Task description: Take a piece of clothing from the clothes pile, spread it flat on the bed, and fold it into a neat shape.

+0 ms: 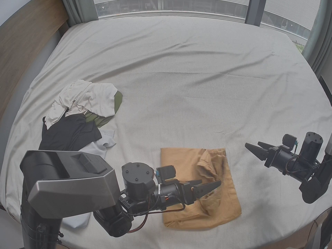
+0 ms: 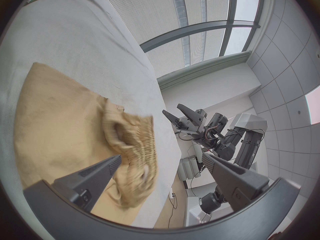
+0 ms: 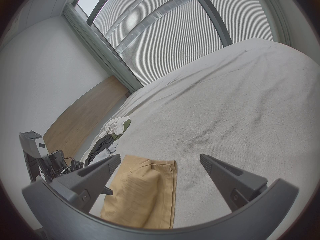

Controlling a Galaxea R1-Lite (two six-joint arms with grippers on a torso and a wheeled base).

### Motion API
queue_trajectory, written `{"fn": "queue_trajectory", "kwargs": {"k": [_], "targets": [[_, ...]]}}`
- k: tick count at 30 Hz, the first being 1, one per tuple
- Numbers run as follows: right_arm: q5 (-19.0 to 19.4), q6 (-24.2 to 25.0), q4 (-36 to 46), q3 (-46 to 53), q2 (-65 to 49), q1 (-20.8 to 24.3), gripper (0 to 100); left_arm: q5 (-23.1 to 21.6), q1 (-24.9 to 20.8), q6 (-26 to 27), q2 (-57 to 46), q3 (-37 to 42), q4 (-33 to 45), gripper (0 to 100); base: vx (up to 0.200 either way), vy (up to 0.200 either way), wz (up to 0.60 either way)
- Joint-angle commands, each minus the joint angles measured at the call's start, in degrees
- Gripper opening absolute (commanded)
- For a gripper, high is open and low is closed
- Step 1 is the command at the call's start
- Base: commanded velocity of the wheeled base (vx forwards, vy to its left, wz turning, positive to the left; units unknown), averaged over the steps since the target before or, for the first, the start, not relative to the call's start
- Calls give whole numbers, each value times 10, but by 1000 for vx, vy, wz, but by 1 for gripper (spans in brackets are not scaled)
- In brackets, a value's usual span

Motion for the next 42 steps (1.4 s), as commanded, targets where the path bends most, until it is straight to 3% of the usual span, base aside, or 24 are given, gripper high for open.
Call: {"fn": "queue_trajectory", "kwargs": {"k": [1,12,23,26,35,42], "targets": [[0,0,0,1,0,-1,100,1,-2,0,-2,6,0,100,0,0,0],[0,-1,1,10,4,2,100,21,22,7,-63,64,-1,100,0,0,0],[5,4,1,54,2,18,100,15,131,43,-199,221,-2,100,0,0,0],[10,41,1,81,2,39,100,13,175,51,-210,230,-2,100,0,0,0],[10,41,1,132,6,47,100,7,226,195,-219,306,-1,100,0,0,0],[6,41,1,157,38,50,100,-8,260,208,-219,314,-1,100,0,0,0]]}}
